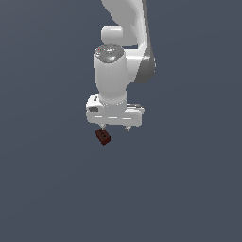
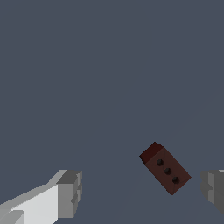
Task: Pick up the object and move it to a goal position.
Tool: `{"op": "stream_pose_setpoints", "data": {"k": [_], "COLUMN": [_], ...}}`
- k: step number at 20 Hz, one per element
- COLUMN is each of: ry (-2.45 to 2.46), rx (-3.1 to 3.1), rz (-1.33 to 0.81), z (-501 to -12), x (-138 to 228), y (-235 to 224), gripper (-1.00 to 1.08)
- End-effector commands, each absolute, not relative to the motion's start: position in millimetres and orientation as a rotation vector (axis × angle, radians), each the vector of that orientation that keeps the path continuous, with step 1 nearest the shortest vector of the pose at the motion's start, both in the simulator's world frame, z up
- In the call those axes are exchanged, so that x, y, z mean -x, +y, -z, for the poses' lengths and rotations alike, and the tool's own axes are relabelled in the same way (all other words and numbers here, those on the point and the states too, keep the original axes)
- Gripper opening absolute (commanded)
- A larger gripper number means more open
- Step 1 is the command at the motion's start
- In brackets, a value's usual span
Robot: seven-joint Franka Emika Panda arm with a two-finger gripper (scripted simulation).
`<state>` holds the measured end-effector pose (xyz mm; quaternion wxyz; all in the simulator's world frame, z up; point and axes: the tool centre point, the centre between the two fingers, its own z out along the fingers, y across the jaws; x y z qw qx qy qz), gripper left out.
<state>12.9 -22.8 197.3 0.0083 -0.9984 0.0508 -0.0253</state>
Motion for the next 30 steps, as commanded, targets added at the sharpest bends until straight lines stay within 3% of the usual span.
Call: {"op": "stream_pose_setpoints", "data": {"k": [1,14,30], "ry": [0.162,-0.001,-0.534], "rx": [3.121,3.133,3.101], "rz": [0.081,0.068,0.029], "z": [-198.1,-178.8,-120.8], "x": [-13.2,-6.0,22.8], "y": [-23.0,-35.4,-73.7], "gripper": [1.00,1.00,1.00]}}
